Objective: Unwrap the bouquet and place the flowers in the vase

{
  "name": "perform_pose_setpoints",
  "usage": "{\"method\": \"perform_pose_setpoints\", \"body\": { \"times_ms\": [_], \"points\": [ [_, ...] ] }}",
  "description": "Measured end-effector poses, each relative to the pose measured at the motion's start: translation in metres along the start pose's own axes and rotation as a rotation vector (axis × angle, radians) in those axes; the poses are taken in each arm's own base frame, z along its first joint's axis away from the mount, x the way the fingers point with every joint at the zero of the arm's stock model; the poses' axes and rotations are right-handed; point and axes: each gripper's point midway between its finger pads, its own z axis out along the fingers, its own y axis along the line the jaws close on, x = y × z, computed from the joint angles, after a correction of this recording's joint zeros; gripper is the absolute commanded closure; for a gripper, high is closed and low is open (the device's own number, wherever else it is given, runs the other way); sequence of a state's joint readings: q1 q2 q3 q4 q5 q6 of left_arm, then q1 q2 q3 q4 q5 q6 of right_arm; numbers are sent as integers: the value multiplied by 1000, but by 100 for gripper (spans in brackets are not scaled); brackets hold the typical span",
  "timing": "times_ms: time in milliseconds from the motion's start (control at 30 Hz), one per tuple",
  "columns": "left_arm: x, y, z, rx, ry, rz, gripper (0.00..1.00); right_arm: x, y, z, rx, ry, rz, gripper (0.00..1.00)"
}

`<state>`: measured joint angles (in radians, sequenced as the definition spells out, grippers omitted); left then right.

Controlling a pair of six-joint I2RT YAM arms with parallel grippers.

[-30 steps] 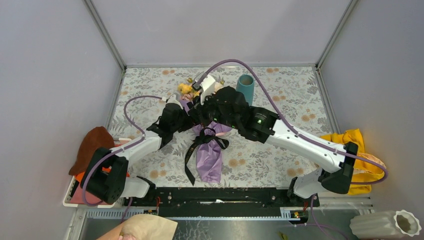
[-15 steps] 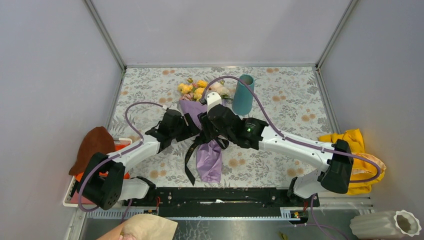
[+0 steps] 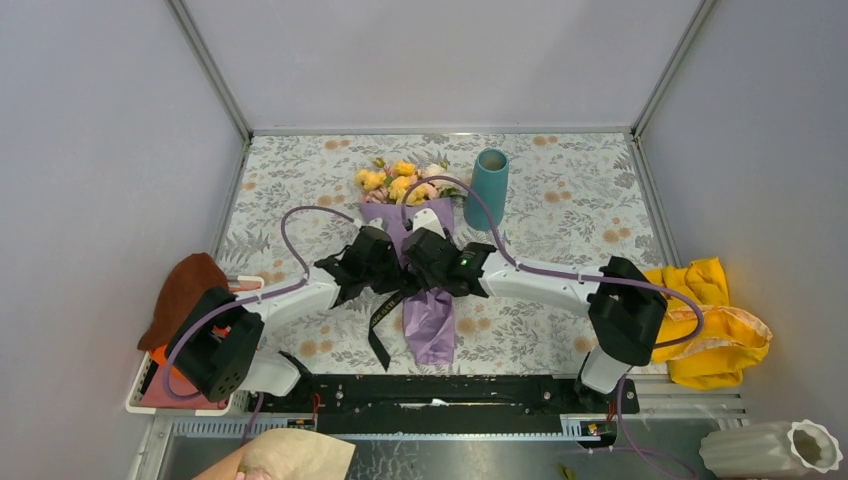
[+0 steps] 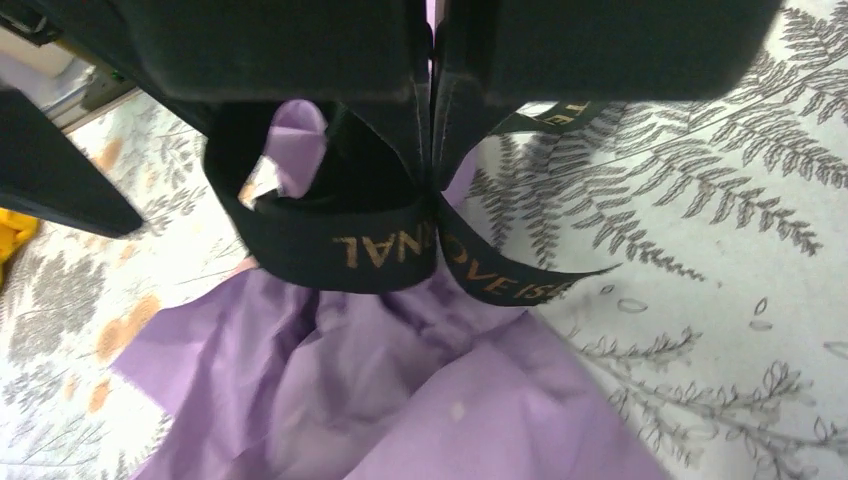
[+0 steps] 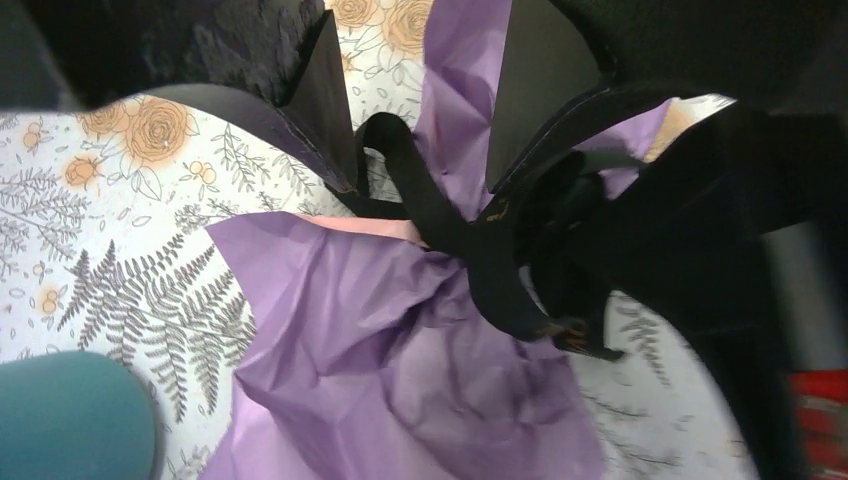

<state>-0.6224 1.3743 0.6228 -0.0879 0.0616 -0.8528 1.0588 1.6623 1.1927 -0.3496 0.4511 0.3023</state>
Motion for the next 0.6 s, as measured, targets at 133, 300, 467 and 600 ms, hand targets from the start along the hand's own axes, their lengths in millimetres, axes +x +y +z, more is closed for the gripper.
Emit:
{"method": "perform_pose_setpoints", "body": {
  "times_ms": [133,300,467,600],
  "points": [
    [-17,-19,-4,17,-22,-2,100,12,-18,14,46,42,34,42],
    [-59,-64,-16,89,-107,26,100,21,-37,15,72,49,72,42],
    [-91,-96,-24,123,-170,64,100,18,-41,9,72,32,99,42],
    [-106,-102,-32,105,-206,89,100,18,-41,8,72,30,106,41]
  ]
}}
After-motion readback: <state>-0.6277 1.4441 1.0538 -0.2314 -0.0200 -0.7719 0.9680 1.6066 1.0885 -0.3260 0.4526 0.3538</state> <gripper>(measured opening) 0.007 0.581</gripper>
